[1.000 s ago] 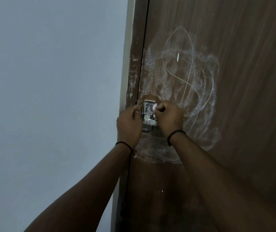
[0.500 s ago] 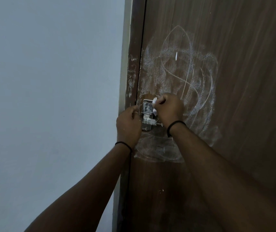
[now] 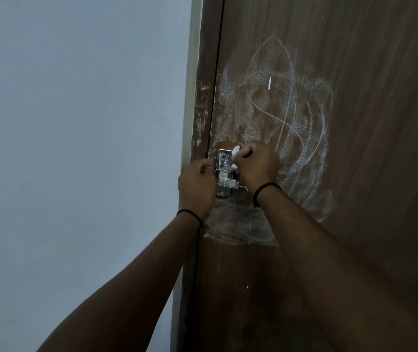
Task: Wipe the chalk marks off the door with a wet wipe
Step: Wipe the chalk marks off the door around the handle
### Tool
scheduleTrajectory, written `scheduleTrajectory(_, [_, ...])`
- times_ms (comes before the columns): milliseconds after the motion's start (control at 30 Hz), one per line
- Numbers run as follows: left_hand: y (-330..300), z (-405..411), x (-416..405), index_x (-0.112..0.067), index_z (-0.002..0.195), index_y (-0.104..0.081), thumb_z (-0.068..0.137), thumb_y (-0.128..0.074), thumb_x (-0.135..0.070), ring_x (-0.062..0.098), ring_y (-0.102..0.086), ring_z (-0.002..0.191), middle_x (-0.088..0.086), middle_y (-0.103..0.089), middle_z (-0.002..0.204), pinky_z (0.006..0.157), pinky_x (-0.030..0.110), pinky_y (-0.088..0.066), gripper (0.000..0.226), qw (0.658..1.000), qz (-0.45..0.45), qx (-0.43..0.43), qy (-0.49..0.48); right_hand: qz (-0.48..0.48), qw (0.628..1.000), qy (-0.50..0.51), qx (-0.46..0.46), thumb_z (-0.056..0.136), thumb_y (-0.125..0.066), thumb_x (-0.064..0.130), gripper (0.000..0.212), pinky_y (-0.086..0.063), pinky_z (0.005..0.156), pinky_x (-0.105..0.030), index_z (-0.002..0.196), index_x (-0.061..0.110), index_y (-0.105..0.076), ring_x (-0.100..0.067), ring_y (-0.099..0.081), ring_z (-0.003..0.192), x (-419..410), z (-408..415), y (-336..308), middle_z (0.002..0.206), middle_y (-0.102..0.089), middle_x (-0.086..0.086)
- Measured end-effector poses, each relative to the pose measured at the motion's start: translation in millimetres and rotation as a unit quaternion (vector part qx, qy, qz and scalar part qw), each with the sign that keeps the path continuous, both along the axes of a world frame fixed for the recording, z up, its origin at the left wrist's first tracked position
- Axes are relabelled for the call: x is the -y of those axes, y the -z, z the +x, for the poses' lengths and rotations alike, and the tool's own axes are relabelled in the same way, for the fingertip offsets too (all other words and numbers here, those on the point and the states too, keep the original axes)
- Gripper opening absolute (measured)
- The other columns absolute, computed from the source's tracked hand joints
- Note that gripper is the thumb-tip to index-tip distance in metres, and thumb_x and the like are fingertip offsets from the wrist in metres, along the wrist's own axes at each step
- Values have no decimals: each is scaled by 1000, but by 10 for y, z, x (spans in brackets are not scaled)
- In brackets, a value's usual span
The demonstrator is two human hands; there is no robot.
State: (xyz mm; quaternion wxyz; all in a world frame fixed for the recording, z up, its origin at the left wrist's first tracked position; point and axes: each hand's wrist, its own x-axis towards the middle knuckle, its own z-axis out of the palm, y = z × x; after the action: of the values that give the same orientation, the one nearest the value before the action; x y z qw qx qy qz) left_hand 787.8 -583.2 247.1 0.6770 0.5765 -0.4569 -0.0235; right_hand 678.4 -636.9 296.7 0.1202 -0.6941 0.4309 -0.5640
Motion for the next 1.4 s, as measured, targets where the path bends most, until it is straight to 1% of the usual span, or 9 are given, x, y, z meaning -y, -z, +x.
scheduleTrajectory(133, [27,-9,6,-14,113,-70,97,-51,-14,-2,-55,86,-6,-69,106,69,-1,-33,25,1000,-3,-7,7,74,990,22,-114,84,-71,2,19,-54,54,-26,66,8,-69,-8,-60,61,29,-9,30,70,-69,-3])
scheduleTrajectory(300, [47,-11,-3,-15,107,-72,96,-51,-12,-14,-55,76,-15,-63,92,62,-5,-36,24,1000,-7,-17,15,-60,998,24,-17,86,-65,1,14,-44,59,-17,74,9,-67,-13,-60,70,-50,66,13,77,-67,-2])
scheduleTrajectory(467, [39,-1,-4,-14,111,-71,94,-52,-13,4,-57,91,-3,-71,108,72,4,-35,25,1000,-8,-9,-3,-19,1000,14,-9,83,-71,6,13,-51,61,-21,72,13,-69,-10,-65,74,-24,65,71,76,-69,3])
scheduleTrajectory(600, [31,2,1,-15,113,-70,95,-52,-14,4,-56,91,-1,-71,110,71,3,-34,25,1000,-3,-12,-6,32,997,29,-69,81,-68,4,23,-38,47,-15,60,15,-66,-11,-61,60,-9,56,99,59,-61,5])
scheduleTrajectory(700, [26,8,-4,-14,113,-69,95,-50,-12,4,-56,91,0,-70,110,72,3,-34,26,1000,-8,-12,-3,-8,999,25,-33,83,-70,4,15,-47,55,-19,72,14,-69,-11,-64,71,-44,72,49,74,-68,4])
scheduleTrajectory(800, [18,21,-15,-14,112,-69,94,-50,-11,5,-56,90,0,-70,109,73,3,-36,26,1000,-13,-20,1,-65,998,21,-10,85,-69,6,10,-44,61,-15,90,15,-71,-11,-63,79,-73,91,6,90,-70,1])
scheduleTrajectory(1033, [70,52,10,-12,114,-68,94,-51,-11,4,-56,93,1,-69,112,73,1,-34,26,1000,-11,-17,-5,-67,989,14,-128,83,-66,0,18,-47,56,-24,68,9,-68,-18,-63,67,-117,26,209,72,-67,-4])
scheduleTrajectory(1233, [112,26,61,-17,114,-68,95,-52,-15,2,-57,92,-4,-69,110,68,-1,-33,25,1000,-10,-4,-3,-139,978,37,-153,93,-62,10,13,-45,65,-32,84,5,-70,-25,-56,77,-113,54,67,91,-60,-11])
scheduleTrajectory(1400, [146,25,79,-19,117,-67,94,-50,-15,2,-59,96,-5,-69,113,73,1,-35,29,1000,-10,2,12,-177,960,41,-214,95,-59,8,18,-48,63,-37,83,4,-72,-24,-53,77,-69,5,152,87,-56,-11])
